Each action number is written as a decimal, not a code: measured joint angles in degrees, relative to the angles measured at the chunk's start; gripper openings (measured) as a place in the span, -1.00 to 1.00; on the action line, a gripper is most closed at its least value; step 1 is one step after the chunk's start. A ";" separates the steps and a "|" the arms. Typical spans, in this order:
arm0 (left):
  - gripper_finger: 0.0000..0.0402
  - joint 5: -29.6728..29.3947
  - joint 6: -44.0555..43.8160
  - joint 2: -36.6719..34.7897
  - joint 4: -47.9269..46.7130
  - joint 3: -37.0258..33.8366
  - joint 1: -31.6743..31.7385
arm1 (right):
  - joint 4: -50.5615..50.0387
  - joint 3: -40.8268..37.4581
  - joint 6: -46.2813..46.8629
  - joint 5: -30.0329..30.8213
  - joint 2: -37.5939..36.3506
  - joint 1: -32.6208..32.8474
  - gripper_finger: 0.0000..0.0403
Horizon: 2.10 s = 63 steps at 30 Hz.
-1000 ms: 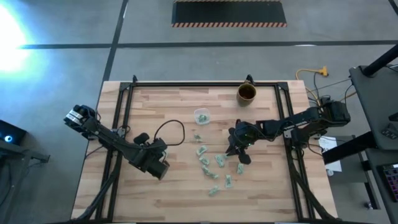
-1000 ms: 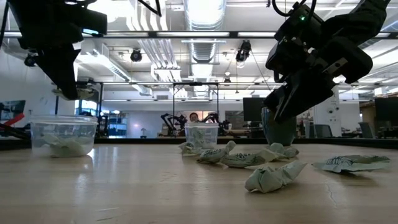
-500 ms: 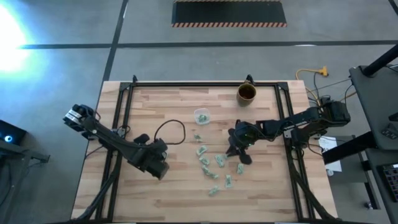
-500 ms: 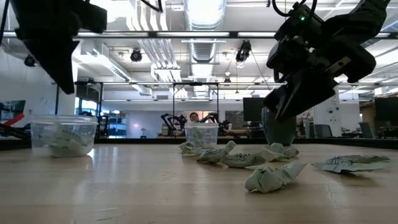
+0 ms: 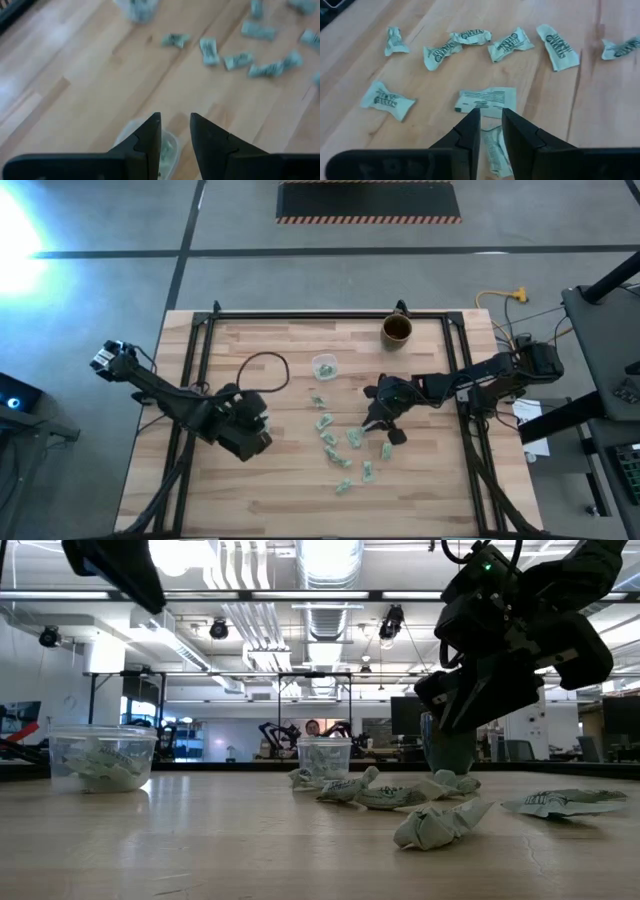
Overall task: Pick and place Stevia / Truvia into bins
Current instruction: Put the stevia packet into the top transparent container
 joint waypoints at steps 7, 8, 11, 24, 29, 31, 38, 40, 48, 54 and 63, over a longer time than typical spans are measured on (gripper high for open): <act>-0.57 -11.93 10.01 -3.77 8.29 0.00 0.01 | -1.30 0.00 0.90 2.22 0.51 0.10 -0.43; -0.57 -14.10 12.95 -4.32 10.08 -0.02 0.04 | -1.80 0.02 1.22 2.63 0.85 0.11 -0.41; -0.57 -19.77 21.91 -5.63 14.24 -0.04 0.04 | -2.19 0.00 2.26 2.95 3.10 0.09 -0.36; -0.57 -22.94 31.20 -8.51 15.86 -1.18 0.70 | -1.59 3.69 7.21 2.50 12.90 0.07 -0.36; -0.57 -22.88 30.96 -8.16 15.88 -1.86 0.68 | -1.55 3.99 8.29 3.94 13.91 0.09 -0.48; -0.57 -22.82 30.93 -8.13 15.86 -2.01 0.68 | -1.55 3.95 8.31 4.14 13.69 0.09 -0.55; -0.57 -22.80 30.96 -8.13 15.86 -2.01 0.68 | -2.25 3.67 8.53 6.01 11.06 0.07 -0.83; -0.57 -22.78 30.96 -8.13 15.86 -2.01 0.68 | -2.54 3.56 9.14 6.20 10.39 0.07 -0.89; -0.57 -22.76 30.91 -8.13 15.88 -2.08 0.68 | -2.15 5.15 11.30 6.45 6.55 0.04 -0.95; -0.57 -22.71 30.96 -8.13 15.86 -2.12 0.68 | -1.42 12.14 9.33 11.34 6.58 -0.68 -0.96; -0.57 -22.60 30.98 -8.13 15.82 -2.27 0.68 | -5.46 24.88 8.48 19.36 9.21 -8.51 -0.96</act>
